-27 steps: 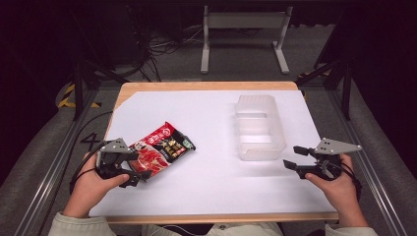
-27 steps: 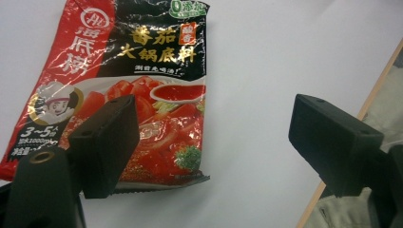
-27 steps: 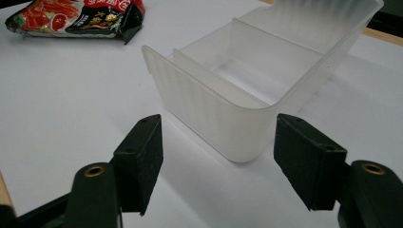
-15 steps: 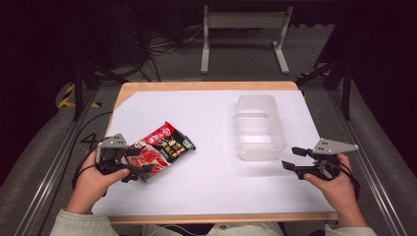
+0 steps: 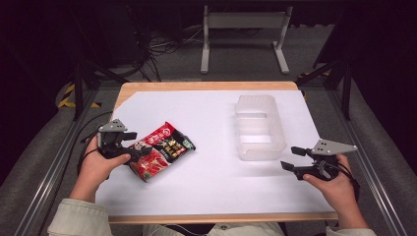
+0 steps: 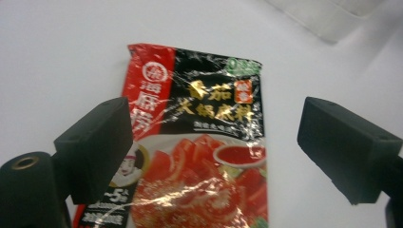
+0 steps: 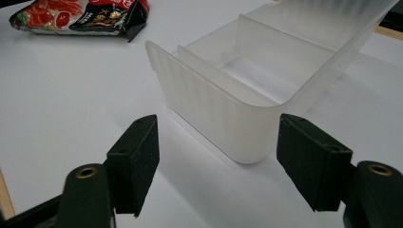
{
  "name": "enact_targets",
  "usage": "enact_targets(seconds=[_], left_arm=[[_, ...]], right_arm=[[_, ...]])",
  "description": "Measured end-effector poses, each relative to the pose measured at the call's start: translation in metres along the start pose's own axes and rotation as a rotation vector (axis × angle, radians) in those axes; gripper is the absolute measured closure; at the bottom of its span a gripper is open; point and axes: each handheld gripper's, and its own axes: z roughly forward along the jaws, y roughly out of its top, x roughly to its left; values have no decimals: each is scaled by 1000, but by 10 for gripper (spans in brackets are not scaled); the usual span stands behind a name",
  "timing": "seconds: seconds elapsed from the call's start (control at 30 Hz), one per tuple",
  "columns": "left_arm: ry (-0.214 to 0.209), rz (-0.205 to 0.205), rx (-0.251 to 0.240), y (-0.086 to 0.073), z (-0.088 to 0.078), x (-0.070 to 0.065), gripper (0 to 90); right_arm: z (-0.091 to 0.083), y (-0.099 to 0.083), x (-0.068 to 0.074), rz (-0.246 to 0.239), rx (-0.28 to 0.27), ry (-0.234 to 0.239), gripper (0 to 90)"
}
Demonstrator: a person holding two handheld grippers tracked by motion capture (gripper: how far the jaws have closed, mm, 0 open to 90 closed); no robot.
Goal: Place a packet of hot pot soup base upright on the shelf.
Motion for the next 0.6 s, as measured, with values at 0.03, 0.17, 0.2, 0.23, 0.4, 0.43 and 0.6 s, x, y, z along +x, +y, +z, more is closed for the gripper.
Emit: enact_targets(seconds=[0.03, 0.17, 0.2, 0.23, 0.4, 0.43, 0.6], left_arm=[[28, -2, -6, 1, 3, 3, 129], [48, -26, -15, 7, 12, 15, 154], [41, -29, -19, 8, 13, 16, 163], [35, -36, -24, 10, 14, 17, 169], [27, -29, -24, 17, 20, 19, 195], [29, -28, -23, 19, 21, 21, 198], [23, -29, -15, 26, 27, 25, 234]], right_arm=[[1, 0, 0, -3, -2, 2, 314], [2, -1, 0, -7, -10, 18, 331], [2, -1, 0, -17, -8, 18, 335], [2, -1, 0, -23, -9, 18, 333], [0, -2, 0, -28, -17, 26, 350], [0, -2, 1, -31, -21, 25, 347], [2, -5, 1, -39, -24, 32, 332]])
